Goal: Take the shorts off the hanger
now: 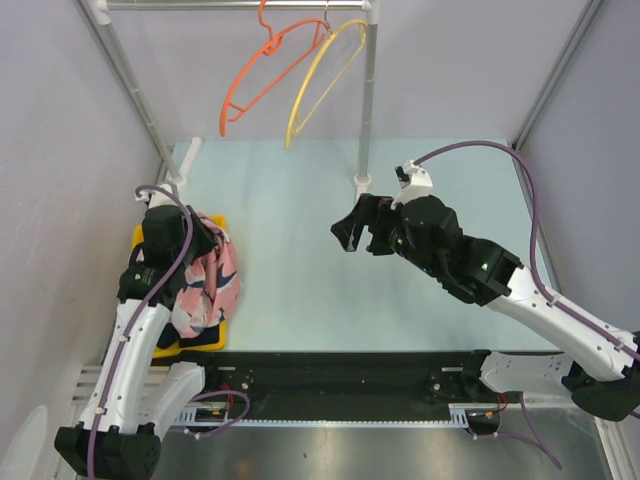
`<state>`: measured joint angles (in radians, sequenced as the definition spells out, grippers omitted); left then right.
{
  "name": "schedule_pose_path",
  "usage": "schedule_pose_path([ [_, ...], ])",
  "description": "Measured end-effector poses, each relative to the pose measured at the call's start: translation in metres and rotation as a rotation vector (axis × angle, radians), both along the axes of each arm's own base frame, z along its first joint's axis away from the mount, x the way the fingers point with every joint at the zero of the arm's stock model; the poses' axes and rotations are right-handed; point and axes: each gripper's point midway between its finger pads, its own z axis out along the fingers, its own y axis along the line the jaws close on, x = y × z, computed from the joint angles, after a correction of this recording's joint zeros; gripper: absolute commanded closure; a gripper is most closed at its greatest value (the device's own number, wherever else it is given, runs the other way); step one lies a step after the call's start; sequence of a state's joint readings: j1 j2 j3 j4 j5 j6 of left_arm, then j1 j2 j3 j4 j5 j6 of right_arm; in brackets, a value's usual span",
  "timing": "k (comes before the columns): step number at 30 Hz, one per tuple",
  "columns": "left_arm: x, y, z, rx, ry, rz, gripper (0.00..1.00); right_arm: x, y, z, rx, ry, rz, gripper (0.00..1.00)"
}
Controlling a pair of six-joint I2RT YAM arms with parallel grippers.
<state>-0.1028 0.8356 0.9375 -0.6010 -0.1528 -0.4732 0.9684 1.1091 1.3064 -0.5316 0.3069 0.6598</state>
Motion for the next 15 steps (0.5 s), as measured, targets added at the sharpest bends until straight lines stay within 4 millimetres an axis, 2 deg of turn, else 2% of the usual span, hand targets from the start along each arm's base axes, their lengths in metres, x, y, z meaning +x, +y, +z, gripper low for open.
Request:
schedule_pose_path([
  [3,-0.004,-0.02,-0.009,-0.102,0.024,-0.058,1.0,0.001,0.002,-0.003,-0.003,0.007,0.001,0.0],
  [7,-0.008,-0.023,-0.002,-0.162,0.003,-0.053,1.0,-0.001,0.021,-0.017,-0.021,0.02,0.048,0.0],
  [9,-0.01,-0.02,0.001,-0.181,-0.007,-0.032,1.0,-0.006,0.044,-0.037,-0.051,0.032,0.107,0.0],
  [13,-0.016,-0.014,0.001,-0.209,0.001,0.01,1.0,-0.027,0.109,-0.092,-0.135,0.063,0.285,0.0],
  [15,-0.019,-0.013,0.001,-0.226,0.013,0.022,1.0,-0.04,0.139,-0.12,-0.163,0.076,0.363,0.05],
])
